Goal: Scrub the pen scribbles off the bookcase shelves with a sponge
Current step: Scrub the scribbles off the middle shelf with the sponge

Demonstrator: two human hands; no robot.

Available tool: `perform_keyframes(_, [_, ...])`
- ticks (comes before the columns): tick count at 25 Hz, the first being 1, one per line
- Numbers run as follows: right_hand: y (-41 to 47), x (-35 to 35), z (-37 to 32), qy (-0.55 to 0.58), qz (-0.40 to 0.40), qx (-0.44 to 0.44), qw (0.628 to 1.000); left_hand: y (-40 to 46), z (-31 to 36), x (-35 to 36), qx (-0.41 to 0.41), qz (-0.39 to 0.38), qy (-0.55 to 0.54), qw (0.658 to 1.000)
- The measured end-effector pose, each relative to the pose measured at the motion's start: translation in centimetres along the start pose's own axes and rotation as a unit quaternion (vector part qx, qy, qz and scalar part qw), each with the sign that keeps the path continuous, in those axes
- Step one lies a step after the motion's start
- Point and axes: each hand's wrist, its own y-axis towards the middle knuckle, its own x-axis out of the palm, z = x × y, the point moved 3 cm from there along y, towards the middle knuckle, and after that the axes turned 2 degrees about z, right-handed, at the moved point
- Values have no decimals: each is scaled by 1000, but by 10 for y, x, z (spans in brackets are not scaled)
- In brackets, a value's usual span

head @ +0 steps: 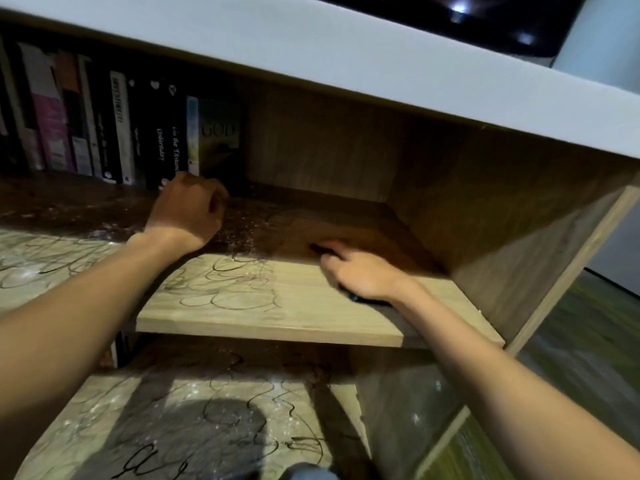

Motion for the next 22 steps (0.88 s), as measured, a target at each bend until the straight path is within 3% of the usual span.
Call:
perform_keyframes(2, [-41, 8, -17, 7, -15, -91, 996, 14, 4, 11, 21, 2, -33, 999])
perform_keyframes(3, [-58, 3, -13, 16, -21, -89, 996, 20, 6, 18, 25, -4, -56, 998])
perform_keyframes(6, [-53, -25, 42, 9, -2, 16, 1000, 30, 3, 40, 16, -27, -100, 994])
perform_keyframes(9, [18, -43, 88, -20, 60, 123, 990, 32, -5, 49, 13, -30, -108, 994])
perform_keyframes(11, [79, -35, 96, -61, 66, 143, 986, 33, -12, 51, 5, -27, -101, 994])
perform_keyframes(14, [123, -5, 53, -47, 64, 71, 994, 34, -16, 52, -8, -28, -95, 995])
perform_keyframes(17, [81, 9, 11, 12, 11, -40, 999, 34, -16, 52, 2, -32, -99, 995])
perform_keyframes(19, [42, 1, 22, 64, -54, -36, 996, 31, -16, 53, 10, -30, -98, 995])
perform_keyframes(22, [52, -28, 75, 70, 22, 33, 997, 30, -12, 52, 18, -17, -103, 994])
